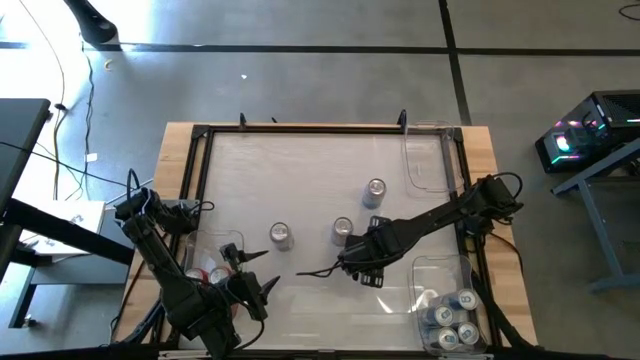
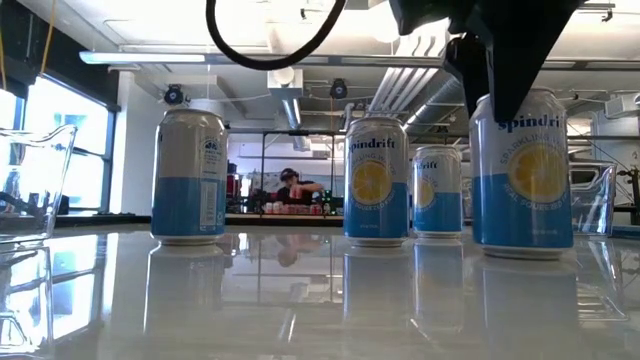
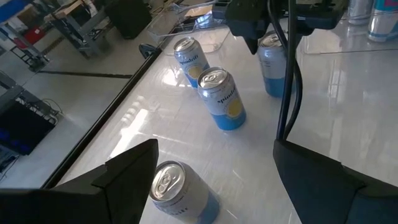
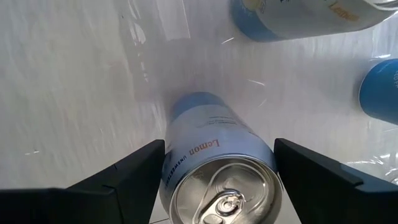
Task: Sort soda cans
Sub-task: Put the bottom right blue-white soda can into the top right transparent bin
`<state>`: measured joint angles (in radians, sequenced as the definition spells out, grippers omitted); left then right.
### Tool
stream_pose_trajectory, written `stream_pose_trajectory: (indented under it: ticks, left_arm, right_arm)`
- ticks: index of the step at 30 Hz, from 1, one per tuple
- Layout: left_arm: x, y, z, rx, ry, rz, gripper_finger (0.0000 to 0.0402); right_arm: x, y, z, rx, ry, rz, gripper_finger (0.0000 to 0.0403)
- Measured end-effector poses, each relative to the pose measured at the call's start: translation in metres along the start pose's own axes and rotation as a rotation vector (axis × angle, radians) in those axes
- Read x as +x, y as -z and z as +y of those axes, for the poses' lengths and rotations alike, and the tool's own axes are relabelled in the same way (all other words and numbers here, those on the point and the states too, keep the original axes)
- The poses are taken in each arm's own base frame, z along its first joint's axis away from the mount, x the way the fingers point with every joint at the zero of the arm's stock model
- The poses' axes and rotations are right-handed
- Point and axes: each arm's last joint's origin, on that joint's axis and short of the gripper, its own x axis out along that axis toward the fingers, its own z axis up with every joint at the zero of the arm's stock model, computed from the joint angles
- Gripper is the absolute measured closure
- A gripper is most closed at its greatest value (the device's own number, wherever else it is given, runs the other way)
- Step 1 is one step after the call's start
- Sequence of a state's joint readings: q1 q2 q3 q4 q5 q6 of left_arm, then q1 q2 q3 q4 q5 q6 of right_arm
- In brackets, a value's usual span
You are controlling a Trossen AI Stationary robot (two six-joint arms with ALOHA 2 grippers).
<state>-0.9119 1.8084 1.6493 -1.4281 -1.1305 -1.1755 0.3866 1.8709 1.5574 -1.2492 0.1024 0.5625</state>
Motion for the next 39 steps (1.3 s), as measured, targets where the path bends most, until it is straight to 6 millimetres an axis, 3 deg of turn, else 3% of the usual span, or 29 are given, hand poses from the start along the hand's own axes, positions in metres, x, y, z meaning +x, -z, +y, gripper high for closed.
stream_pose_trajectory:
  ticks: [14, 24, 39]
  left_arm:
    - [0.000, 0.000, -0.001, -0.006, 0.004, 0.002, 0.0087]
    - [0.000, 0.000, -0.001, -0.009, 0.005, 0.001, 0.0087]
    - [0.000, 0.000, -0.001, -0.009, 0.004, 0.001, 0.0087]
  right_arm:
    - [0.001, 0.005, -0.002, 0.019, 0.004, 0.069, 0.0109]
    - [0.023, 0.003, 0.004, 0.006, -0.063, 0.220, 0.0057]
    - [0.022, 0.018, 0.017, -0.048, -0.004, 0.280, 0.0066]
